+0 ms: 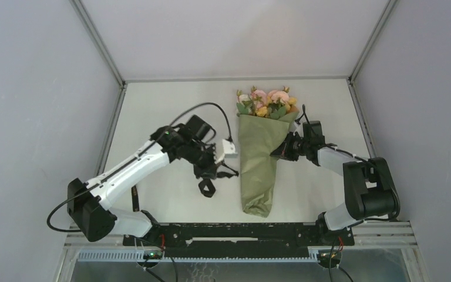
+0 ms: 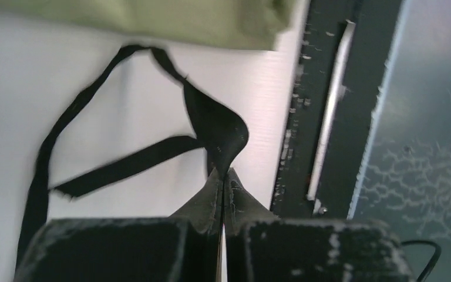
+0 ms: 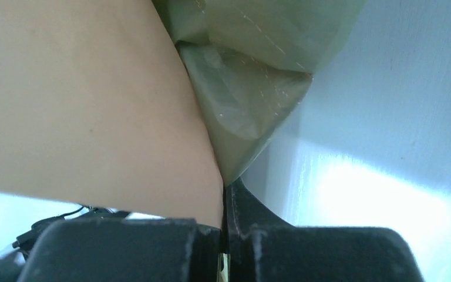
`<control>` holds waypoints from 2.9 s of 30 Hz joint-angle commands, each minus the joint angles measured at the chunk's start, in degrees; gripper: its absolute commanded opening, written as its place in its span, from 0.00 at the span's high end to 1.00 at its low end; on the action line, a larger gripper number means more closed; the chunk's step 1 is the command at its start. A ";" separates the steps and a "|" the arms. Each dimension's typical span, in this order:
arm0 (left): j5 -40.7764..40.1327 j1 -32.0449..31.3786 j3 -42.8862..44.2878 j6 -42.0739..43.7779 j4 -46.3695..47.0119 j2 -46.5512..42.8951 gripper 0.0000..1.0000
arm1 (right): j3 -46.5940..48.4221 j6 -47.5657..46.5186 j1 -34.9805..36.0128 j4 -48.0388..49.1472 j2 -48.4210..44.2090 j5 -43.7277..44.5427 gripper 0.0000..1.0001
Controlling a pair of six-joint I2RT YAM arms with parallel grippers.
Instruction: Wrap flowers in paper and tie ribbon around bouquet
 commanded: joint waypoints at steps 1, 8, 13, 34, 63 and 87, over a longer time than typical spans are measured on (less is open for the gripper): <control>3.43 -13.04 -0.74 7.01 -1.82 2.02 1.00 | 6.18 -3.76 -1.22 -5.25 -0.23 -0.56 1.00; -1.82 -35.00 10.04 16.12 -8.37 14.55 1.00 | 15.35 -4.13 -2.77 -10.79 4.54 -1.96 1.00; -2.10 -36.75 15.21 16.59 -4.70 22.19 0.94 | 20.05 -1.76 -3.26 -12.82 8.12 -3.88 1.00; -15.56 -35.69 30.43 7.38 12.82 27.39 0.28 | 25.57 5.40 -0.14 -13.87 7.50 -10.56 1.00; -33.86 51.72 -25.90 4.86 14.21 7.70 0.00 | 20.72 10.56 15.71 -3.26 8.01 -7.72 1.00; -12.18 34.33 -12.43 3.64 3.33 -11.47 1.00 | 11.24 16.97 23.96 9.53 6.72 -2.56 1.00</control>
